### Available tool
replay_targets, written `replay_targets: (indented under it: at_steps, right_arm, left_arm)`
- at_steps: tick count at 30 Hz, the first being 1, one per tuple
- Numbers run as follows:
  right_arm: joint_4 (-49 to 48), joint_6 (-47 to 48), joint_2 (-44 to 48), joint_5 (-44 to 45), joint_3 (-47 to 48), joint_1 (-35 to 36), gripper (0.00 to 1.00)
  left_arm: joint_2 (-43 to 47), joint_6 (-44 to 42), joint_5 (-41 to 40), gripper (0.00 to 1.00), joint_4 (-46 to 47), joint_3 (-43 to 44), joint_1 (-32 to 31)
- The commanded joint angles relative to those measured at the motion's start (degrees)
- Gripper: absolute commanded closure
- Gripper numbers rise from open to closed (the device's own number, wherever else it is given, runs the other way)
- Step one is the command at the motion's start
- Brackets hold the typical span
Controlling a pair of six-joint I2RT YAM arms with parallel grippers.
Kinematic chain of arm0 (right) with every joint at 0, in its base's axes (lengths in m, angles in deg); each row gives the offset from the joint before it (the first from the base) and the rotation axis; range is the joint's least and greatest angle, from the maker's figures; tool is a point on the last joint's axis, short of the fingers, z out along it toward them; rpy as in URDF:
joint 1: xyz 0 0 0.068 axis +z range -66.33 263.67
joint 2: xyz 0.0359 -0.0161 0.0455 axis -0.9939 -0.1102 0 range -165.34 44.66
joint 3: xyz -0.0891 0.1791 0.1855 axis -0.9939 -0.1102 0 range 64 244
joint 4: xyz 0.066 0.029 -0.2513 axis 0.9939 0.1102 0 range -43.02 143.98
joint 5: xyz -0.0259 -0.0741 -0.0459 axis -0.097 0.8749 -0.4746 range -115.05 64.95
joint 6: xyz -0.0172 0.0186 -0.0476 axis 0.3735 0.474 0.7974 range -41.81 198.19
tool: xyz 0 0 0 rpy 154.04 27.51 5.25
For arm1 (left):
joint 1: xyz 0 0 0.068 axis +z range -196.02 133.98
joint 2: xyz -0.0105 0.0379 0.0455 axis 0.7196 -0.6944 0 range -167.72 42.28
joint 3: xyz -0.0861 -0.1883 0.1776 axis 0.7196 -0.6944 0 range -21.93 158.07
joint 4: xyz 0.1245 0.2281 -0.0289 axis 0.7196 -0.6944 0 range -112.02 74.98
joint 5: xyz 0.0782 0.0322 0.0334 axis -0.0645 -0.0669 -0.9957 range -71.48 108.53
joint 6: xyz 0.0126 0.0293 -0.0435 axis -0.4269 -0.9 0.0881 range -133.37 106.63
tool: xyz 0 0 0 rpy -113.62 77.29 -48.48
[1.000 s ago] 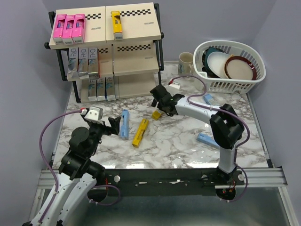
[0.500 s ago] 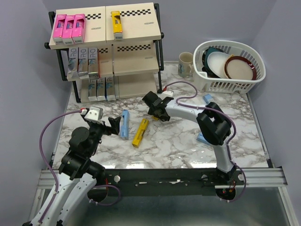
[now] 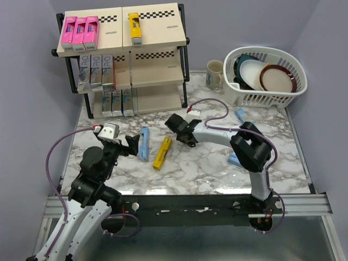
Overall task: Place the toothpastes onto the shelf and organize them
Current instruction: Pick up the toothpaste from the center of the board.
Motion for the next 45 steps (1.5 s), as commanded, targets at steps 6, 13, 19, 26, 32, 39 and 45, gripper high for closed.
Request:
replay_targets:
  at_steps: [6, 13, 19, 26, 32, 39, 45]
  right_arm:
    - [-1.2, 8.3, 9.0, 0.3, -12.0, 0.6, 0.64]
    - [-3.6, 18.4, 23.9, -8.4, -20.2, 0.6, 0.67]
    - [-1.3, 26.3, 38.1, -17.1, -23.7, 0.6, 0.70]
    - [2.3, 35.3, 51.8, -27.9, -25.2, 0.5, 0.71]
    - [4.5, 36.9, 59.9, -35.4, -26.0, 0.6, 0.71]
    - [7.8, 40.1, 63.4, -43.2, -26.5, 0.6, 0.71]
    - [9.5, 42.8, 63.0, -47.2, -27.0, 0.5, 0.71]
  left_arm:
    - [-0.7, 0.0, 3.2, 0.01, 2.4, -1.2, -0.2]
    - [-2.8, -1.1, 9.0, 0.01, 3.7, -1.5, -0.3]
    - [-7.7, -3.5, 12.6, 0.01, 4.6, 0.3, -2.8]
    - [-14.9, -18.2, 1.5, 0.01, 3.6, 5.3, -18.7]
    - [-17.4, -29.0, 0.4, 0.01, 11.9, 2.4, -24.6]
    - [-19.6, -43.9, -0.7, 0.01, 26.2, -3.9, -29.3]
    - [-22.2, -54.4, -1.2, 0.01, 30.7, -4.7, -33.0]
